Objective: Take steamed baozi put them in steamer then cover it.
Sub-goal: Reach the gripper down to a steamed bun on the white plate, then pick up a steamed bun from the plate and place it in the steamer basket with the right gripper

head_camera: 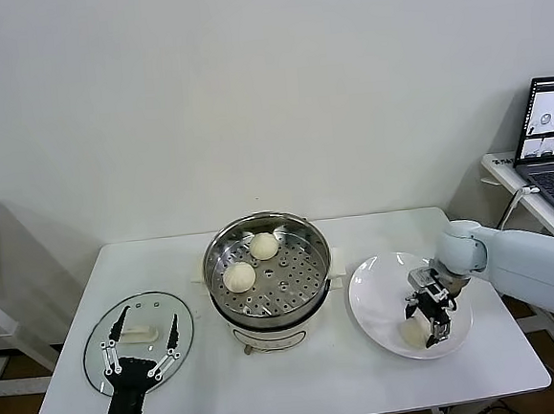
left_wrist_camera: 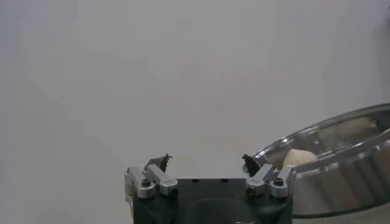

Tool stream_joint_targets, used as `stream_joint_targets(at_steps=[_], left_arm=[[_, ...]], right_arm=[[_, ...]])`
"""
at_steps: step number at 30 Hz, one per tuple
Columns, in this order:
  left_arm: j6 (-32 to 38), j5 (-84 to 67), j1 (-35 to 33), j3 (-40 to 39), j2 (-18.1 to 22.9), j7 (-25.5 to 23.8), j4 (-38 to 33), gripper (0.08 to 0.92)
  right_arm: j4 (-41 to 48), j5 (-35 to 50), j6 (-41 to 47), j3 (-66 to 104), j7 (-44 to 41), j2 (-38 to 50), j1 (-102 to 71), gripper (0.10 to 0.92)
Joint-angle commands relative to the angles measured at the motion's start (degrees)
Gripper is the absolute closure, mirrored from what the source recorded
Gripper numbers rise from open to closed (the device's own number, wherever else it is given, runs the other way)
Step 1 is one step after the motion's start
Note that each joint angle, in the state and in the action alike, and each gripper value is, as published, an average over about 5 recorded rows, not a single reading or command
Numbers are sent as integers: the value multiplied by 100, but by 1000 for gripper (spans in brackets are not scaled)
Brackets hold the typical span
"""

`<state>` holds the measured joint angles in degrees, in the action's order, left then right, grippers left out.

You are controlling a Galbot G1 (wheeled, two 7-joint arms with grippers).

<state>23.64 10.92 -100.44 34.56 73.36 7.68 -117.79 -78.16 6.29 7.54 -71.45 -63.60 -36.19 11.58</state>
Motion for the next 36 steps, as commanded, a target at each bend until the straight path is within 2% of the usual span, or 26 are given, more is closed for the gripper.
stream_joint_targets(at_steps=[1,10,15,19,27,36], left_arm=[[7,-1,29,-22,-7,-1,29,177],[8,-37,119,-112,-124,16,30,177],[16,-59,152,-168,-186,23,22,177],[21,-65,157,-194,-210,28,21,177],[31,-66,140,-190,-214,34,10,177],[29,-67,122,-154,-204,55,-11,177]], right_arm=[[-121,-49,-17,37,105,32,62,355],[-490,85,-527,116,-406,-204,1619,364],[-386,490,-1457,-300,-547,-1033,3020,357],[-279,554,-2333,-337,-593,-1866,3465,348],[-432,-86,-3355,-227,-477,-3096,3391,347],[-602,-1085,-4259,-421,-105,-3648,2702,347]])
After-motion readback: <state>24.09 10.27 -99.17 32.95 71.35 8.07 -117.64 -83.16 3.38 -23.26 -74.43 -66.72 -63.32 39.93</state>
